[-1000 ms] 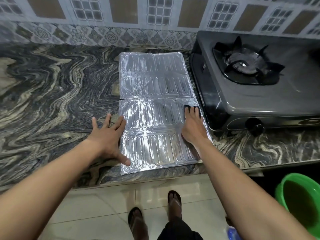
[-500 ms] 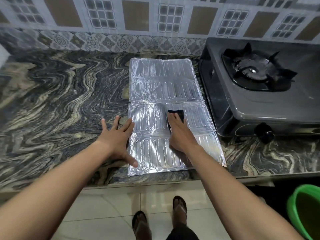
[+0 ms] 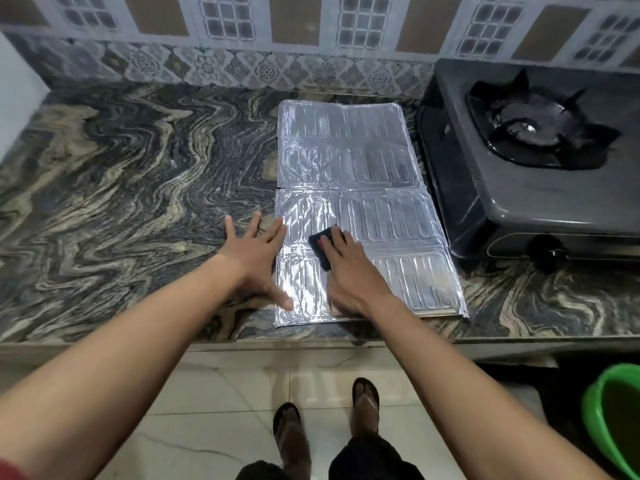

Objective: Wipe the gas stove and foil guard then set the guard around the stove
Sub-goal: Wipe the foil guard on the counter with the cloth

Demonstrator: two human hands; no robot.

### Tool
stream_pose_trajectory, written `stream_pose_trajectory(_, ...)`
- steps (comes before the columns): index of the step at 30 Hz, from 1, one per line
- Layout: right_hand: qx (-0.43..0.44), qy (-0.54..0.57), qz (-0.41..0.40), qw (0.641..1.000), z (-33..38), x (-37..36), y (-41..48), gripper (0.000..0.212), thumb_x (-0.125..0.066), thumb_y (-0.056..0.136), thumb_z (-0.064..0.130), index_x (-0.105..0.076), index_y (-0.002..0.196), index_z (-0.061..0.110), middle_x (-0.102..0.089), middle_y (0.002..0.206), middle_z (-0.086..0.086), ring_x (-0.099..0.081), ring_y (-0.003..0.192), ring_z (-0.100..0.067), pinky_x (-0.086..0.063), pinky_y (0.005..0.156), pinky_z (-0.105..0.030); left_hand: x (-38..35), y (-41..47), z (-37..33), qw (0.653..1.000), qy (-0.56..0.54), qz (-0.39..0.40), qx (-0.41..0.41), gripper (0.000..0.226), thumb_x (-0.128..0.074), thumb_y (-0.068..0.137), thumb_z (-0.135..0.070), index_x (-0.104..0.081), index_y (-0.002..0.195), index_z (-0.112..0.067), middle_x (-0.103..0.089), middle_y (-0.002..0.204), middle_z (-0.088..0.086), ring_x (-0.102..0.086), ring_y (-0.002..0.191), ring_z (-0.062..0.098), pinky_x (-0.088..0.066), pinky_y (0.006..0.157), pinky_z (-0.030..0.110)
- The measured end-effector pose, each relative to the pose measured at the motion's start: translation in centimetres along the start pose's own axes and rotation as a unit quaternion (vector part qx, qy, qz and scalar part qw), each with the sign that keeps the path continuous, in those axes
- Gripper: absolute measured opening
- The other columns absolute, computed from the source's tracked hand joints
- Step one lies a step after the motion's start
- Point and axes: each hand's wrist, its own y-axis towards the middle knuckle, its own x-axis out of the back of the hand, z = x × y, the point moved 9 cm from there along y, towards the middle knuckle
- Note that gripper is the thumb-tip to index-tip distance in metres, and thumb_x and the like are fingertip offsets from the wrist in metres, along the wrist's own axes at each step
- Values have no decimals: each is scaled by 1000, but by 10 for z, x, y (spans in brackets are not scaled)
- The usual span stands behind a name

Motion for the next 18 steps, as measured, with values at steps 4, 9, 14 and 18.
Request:
stream_pose_trajectory(4, 106, -9, -8, 994, 30, -16, -35, 58, -35, 103, 28, -17, 157, 14, -2, 165, -8, 0, 152, -28, 6, 121, -39, -2, 1, 1, 1000, -7, 0, -2, 167, -57, 28, -99, 22, 153, -21, 26, 161, -7, 28, 146, 32, 18, 103, 76)
stream_pose_trajectory(9, 158, -56, 16, 986, 27, -28, -65, 64, -44, 97, 21, -20, 156, 21, -5, 165, -3, -2, 152, -26, 6, 121, -39, -2, 1, 1, 1000, -11, 26, 1, 171, -59, 24, -97, 25, 152, -21, 29, 160, -6, 30, 145, 32, 15, 105, 76)
stream_pose_trajectory(14, 114, -63, 15, 991, -2, -23, -69, 69, -46, 96, 19, -14, 157, 22, -2, 165, -4, 0, 152, -25, 8, 121, -40, -2, -1, -2, 999, 5, 44, 10, 173, -62, 25, -95, 26, 152, -18, 29, 160, -4, 30, 145, 33, 13, 106, 76)
stream_pose_trajectory(18, 0, -77, -18, 997, -53, -3, -69, 63, -39, 102, 24, -10, 158, 18, 2, 165, -9, 0, 152, -31, 12, 119, -43, -2, -1, -2, 999, 1, 40, 5, 172, -63, 25, -95, 25, 152, -19, 28, 160, -4, 29, 145, 33, 14, 105, 76)
